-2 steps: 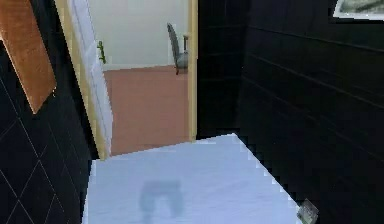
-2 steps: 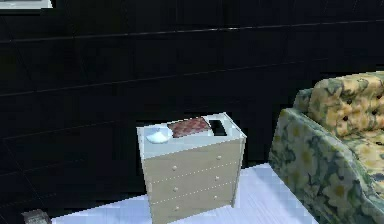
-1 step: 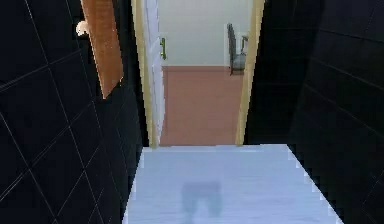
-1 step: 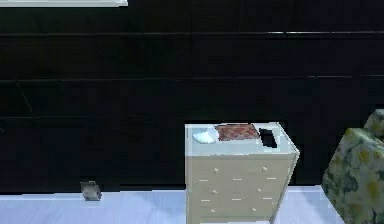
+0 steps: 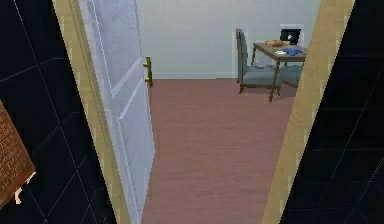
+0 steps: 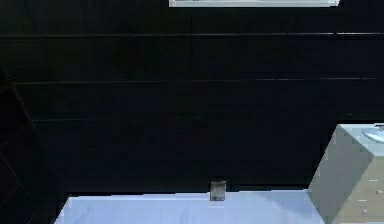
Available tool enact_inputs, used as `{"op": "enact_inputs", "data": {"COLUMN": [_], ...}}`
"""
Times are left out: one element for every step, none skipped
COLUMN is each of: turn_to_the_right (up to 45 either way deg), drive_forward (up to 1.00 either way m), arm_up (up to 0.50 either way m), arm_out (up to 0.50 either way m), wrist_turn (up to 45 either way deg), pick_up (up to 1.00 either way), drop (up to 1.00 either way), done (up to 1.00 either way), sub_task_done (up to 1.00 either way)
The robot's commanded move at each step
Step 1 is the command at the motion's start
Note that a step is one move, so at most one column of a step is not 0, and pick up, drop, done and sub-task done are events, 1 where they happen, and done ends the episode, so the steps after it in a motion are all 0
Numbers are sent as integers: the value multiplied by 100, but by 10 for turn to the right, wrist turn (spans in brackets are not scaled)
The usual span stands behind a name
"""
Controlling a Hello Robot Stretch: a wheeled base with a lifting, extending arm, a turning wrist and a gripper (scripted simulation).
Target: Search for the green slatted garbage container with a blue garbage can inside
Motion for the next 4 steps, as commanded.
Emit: {"op": "enact_inputs", "data": {"turn_to_the_right": [-30,0,0,0], "drive_forward": [0,100,55,100], "arm_up": [0,0,0,0], "arm_out": [0,0,0,0], "wrist_turn": [0,0,0,0], "pick_up": [0,0,0,0], "drop": [0,0,0,0], "done": [0,0,0,0], "sub_task_done": [0,0,0,0]}}
